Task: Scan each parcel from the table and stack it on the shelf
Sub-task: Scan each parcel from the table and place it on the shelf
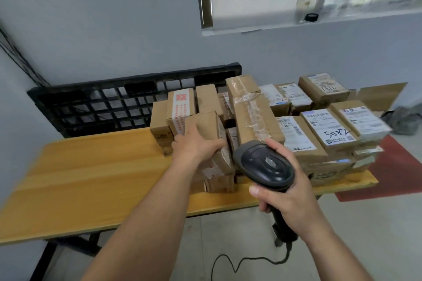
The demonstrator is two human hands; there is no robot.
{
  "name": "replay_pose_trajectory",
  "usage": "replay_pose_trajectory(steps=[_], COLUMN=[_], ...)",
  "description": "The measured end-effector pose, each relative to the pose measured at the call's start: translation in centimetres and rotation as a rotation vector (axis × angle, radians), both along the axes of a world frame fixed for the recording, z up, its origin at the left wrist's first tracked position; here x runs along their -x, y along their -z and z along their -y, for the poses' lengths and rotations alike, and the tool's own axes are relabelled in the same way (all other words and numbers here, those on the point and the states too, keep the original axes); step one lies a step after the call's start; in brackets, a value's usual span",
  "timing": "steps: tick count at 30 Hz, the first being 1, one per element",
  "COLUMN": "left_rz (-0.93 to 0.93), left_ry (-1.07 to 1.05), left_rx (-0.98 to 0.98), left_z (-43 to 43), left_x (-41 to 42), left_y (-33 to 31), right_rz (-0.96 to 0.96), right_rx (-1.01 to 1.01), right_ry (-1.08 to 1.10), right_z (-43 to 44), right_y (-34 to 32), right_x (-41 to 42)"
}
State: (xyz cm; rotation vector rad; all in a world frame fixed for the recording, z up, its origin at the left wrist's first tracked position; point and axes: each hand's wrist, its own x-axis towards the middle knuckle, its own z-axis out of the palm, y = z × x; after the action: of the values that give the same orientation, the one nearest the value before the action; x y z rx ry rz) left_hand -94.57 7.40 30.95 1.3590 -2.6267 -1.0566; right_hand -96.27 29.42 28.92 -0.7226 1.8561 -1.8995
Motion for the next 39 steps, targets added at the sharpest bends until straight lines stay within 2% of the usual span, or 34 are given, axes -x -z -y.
replay_pose_trajectory(steps=[2, 6, 8, 17, 39], left_rz=[-0.067, -0.318, -0.412, -0.624, -0.691], left_ry=[-0.060, -0.155, -0.191, -0.199, -0.330], left_rx=[-0.126, -0.445, -0.502, -0.349, -0.289], left_z=[0.1, -0.2, -0.6, -3.6, -9.1], left_x=[-1.5, -5.1, -6.9, -12.7, -22.6], left_y=[-0.3, -0.1, 0.4, 0.5, 2.4], right_rz=[0.009, 0.013, 0.008, 0.048, 0.084], right_rx=[0.010, 0.030, 0.039, 0.152, 0.108], right_ry=[-0.028, -0.108, -0.145, -0.356, -0.512], right_z=[-0.6, -1.4, -1.8, -2.5, -7.1], right_y=[-0.2, -0.4, -0.6, -3.6, -3.8], right_x=[0.1, 0.0, -0.2, -2.1, -8.7])
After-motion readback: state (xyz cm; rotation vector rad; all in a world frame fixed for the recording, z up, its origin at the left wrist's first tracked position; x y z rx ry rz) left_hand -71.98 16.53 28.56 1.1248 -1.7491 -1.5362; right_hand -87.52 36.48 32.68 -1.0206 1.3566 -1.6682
